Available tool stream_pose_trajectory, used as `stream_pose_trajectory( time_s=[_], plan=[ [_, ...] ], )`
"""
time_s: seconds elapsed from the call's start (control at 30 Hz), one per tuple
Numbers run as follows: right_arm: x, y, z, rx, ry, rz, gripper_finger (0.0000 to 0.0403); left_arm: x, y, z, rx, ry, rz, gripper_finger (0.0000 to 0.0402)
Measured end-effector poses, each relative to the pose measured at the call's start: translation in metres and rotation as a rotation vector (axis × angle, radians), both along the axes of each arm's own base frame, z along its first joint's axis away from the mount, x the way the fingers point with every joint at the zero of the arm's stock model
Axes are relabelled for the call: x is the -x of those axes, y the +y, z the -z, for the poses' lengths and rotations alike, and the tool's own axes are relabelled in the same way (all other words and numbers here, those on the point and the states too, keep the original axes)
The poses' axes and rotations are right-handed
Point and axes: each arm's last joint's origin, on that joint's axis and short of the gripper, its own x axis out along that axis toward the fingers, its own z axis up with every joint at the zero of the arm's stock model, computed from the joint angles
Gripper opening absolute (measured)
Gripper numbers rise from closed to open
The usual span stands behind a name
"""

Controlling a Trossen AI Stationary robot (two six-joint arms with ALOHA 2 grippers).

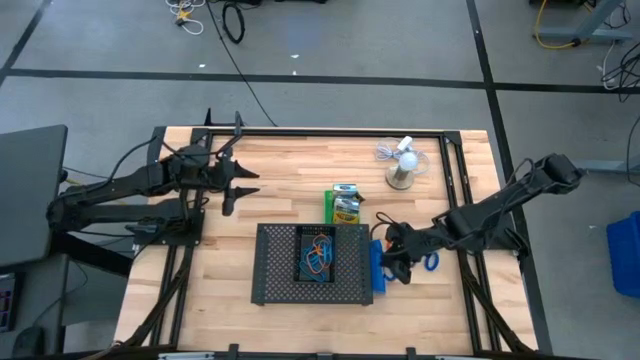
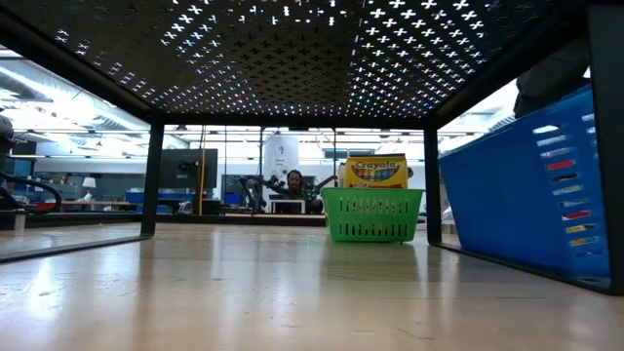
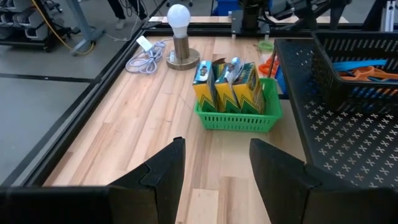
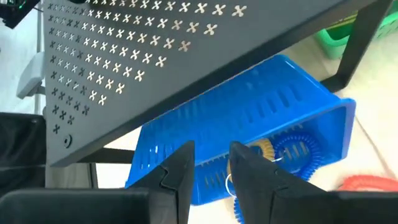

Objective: Pick & Place Office Desk Supplies
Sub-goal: Adjust the blue bin on the table

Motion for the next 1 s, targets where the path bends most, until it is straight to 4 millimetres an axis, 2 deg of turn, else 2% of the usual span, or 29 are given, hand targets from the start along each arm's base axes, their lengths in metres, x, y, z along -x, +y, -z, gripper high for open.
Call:
stream_pose_trajectory(
  time_s=[0.2,0.43,0.67,1.0],
  plan=[
    [0.0,0.003,0.005,-0.053,0.06,0.037,0.011,0.0,0.0,0.0,-0.002,0.0,0.001,0.0187],
    [0.007,0.017,0.004,-0.148,0.087,0.062,0.011,0.0,0.0,0.0,-0.002,0.0,0.001,0.0187],
    [0.013,0.023,0.008,-0.164,0.128,0.093,0.011,0.0,0.0,0.0,-0.001,0.0,0.002,0.0187],
    [0.007,0.024,0.003,-0.182,0.043,0.121,0.011,0.0,0.0,0.0,-0.009,0.001,0.005,0.0187]
  ],
)
